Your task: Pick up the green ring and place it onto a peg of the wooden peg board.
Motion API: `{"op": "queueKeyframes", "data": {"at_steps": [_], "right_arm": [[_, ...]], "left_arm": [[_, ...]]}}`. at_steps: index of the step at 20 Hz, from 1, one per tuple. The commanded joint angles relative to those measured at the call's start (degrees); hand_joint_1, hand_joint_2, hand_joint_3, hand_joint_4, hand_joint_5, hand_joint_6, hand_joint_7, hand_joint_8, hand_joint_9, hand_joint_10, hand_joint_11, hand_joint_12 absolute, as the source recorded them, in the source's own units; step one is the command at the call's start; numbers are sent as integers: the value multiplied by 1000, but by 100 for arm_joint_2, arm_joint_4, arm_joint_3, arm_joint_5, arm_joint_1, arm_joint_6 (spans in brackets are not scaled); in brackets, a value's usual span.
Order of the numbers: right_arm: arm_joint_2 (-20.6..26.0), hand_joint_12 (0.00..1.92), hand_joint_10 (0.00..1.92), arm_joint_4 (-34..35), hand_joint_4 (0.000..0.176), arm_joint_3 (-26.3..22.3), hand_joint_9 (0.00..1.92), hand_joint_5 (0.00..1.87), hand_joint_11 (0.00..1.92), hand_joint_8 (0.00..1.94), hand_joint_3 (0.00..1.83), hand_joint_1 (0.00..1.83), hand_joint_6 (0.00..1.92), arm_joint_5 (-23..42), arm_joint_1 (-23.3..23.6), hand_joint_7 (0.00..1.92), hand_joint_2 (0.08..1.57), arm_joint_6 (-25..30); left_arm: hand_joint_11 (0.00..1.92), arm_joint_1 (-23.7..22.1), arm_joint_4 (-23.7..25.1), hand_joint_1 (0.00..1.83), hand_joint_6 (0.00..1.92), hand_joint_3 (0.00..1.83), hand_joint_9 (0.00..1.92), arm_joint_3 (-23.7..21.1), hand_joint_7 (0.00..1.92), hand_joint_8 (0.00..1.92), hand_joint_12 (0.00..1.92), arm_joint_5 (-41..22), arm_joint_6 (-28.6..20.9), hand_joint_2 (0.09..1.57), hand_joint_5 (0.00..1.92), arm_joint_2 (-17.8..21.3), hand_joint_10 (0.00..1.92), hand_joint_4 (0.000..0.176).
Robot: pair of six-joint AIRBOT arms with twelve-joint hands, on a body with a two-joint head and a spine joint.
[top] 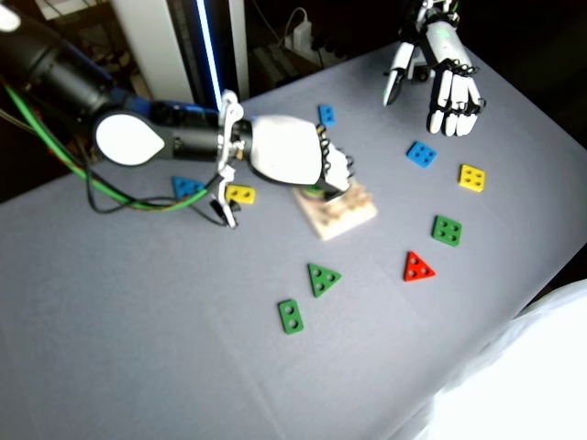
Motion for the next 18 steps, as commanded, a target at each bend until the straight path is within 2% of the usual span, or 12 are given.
{"op": "queueKeyframes", "data": {"at_steps": [1, 2, 3, 6, 7, 10, 11, 12, 14, 15, 16, 18], "right_arm": [[-11, 1223, 173, 209, 73, -35, 396, 453, 51, 2, 0, 1026, 1, 652, 77, 398, 988, -3], [25, 1222, 112, 313, 73, -66, 422, 452, 51, 0, 0, 1026, 0, 749, 77, 399, 988, -3], [71, 1183, 88, 419, 87, -96, 413, 402, 9, 0, 4, 988, 0, 849, 70, 374, 1003, -3], [480, 1126, 64, 1082, 88, -195, 439, 391, 13, 1, 0, 997, 0, 1534, -115, 380, 989, -3], [537, 1201, 59, 1250, 71, -204, 469, 448, 48, 4, 1, 948, 5, 1719, -153, 406, 1007, -3], [785, 1217, 37, 1980, 77, -252, 473, 473, 0, 2, 0, 936, 3, 2561, -368, 419, 1011, -3], [842, 1096, 29, 2187, 56, -269, 474, 513, 0, 22, 4, 820, 11, 2820, -445, 502, 1025, -4], [885, 970, 14, 2453, 57, -282, 451, 501, 0, 13, 7, 765, 3, 3163, -556, 503, 1043, -12], [941, 928, 8, 2905, 58, -319, 446, 497, 0, 8, 5, 749, 0, 3733, -757, 504, 1049, -106], [1017, 733, 15, 3189, 0, -390, 508, 501, 160, 6, 4, 699, 0, 4060, -863, 541, 1157, -219], [1089, 589, 5, 3411, 0, -460, 508, 492, 218, 1, 0, 640, 0, 4375, -974, 532, 1231, -334], [1176, 453, 0, 3880, 0, -599, 508, 489, 274, 0, 0, 620, 0, 5088, -1258, 529, 1249, -500]], "left_arm": [[0, -35, 98, 789, 0, 2, 259, -9, 375, 0, 682, -764, -53, 1030, 521, -30, 0, 48], [0, -30, 96, 789, 0, 2, 259, -14, 375, 0, 682, -785, -56, 1030, 521, -29, 0, 48], [0, -29, 93, 803, 4, 2, 255, -17, 373, 0, 680, -800, -61, 1031, 531, -29, 0, 30], [0, -24, 72, 808, 4, 0, 253, -32, 375, 1, 679, -939, -78, 1027, 534, -30, 0, 37], [0, -23, 67, 819, 5, 0, 264, -37, 380, 2, 703, -979, -79, 1020, 551, -28, 3, 34], [0, -23, 12, 804, 1, 1, 276, -48, 383, 1, 748, -1296, -143, 1028, 550, -27, 4, 26], [0, -23, -16, 833, 0, 1, 264, -56, 376, 0, 695, -1423, -145, 1028, 538, -30, 2, 16], [0, -24, -65, 857, 0, 0, 257, -74, 375, 0, 647, -1595, -144, 1021, 537, -57, 0, 16], [0, -23, -179, 864, 0, 0, 254, -107, 374, 0, 634, -1930, -143, 1019, 536, -118, 0, 16], [0, -22, -232, 876, 0, 9, 275, -135, 384, 2, 619, -2119, -146, 1063, 483, -125, 5, 17], [0, -22, -255, 881, 1, 2, 327, -144, 407, 4, 777, -2300, -187, 1061, 457, -123, 15, 0], [0, -26, -290, 877, 0, 1, 343, -145, 414, 3, 831, -2482, -298, 1064, 449, -128, 14, 0]]}}
